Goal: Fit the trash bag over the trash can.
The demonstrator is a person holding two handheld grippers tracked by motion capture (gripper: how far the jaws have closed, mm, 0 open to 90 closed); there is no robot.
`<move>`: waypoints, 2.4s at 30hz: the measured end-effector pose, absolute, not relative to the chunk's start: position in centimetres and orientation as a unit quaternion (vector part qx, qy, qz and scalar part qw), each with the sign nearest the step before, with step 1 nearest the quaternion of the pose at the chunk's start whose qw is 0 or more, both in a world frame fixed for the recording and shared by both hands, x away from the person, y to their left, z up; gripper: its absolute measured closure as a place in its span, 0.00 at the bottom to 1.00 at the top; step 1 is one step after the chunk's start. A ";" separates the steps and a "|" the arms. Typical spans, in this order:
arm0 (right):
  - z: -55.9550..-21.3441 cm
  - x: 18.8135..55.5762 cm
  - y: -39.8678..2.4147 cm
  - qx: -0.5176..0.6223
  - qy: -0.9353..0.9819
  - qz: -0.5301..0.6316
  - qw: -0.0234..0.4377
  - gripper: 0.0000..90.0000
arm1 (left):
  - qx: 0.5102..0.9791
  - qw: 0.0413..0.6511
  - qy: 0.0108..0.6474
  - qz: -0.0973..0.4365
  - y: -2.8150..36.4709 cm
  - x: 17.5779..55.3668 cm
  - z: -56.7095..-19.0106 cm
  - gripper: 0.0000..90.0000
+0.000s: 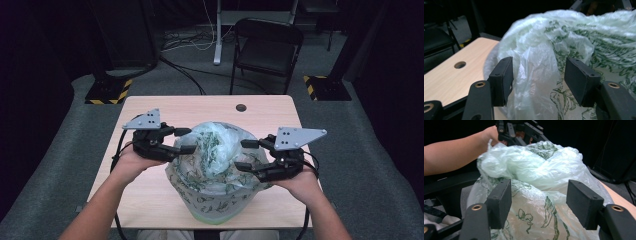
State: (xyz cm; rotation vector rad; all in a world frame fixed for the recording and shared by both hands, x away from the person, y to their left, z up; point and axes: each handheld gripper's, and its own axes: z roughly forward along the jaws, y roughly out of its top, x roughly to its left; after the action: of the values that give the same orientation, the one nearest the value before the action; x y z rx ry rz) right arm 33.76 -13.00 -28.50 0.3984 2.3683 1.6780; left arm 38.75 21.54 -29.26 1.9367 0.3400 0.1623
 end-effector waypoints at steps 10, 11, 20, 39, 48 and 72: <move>-29.7 35.1 -11.3 0.145 0.830 0.532 0.084 0.46 | 0.845 0.519 0.125 0.044 19.7 39.0 -30.1 0.45; -29.8 35.2 -11.1 0.147 0.833 0.527 0.081 0.47 | 0.848 0.514 0.123 0.042 19.5 39.0 -30.3 0.45; -30.6 35.7 -10.1 0.160 0.861 0.477 0.075 0.49 | 0.839 0.527 0.125 0.054 21.0 38.2 -28.8 0.43; -28.8 34.2 -12.4 0.154 0.831 0.527 0.087 0.46 | 0.873 0.477 0.095 0.038 16.6 38.3 -29.1 0.39; -28.4 34.1 -15.0 0.170 0.822 0.529 0.121 0.43 | 0.882 0.461 0.087 0.051 16.1 38.1 -29.6 0.38; -35.5 34.1 -18.4 0.178 0.837 0.510 0.088 0.95 | 0.880 0.465 0.085 0.044 16.1 38.4 -30.0 0.39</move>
State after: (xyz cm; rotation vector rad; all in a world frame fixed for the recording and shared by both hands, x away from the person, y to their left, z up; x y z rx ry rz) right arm 34.09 -18.38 -35.50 0.5307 2.4929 1.5174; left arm 38.44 16.10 -29.96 2.1612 0.2088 0.1093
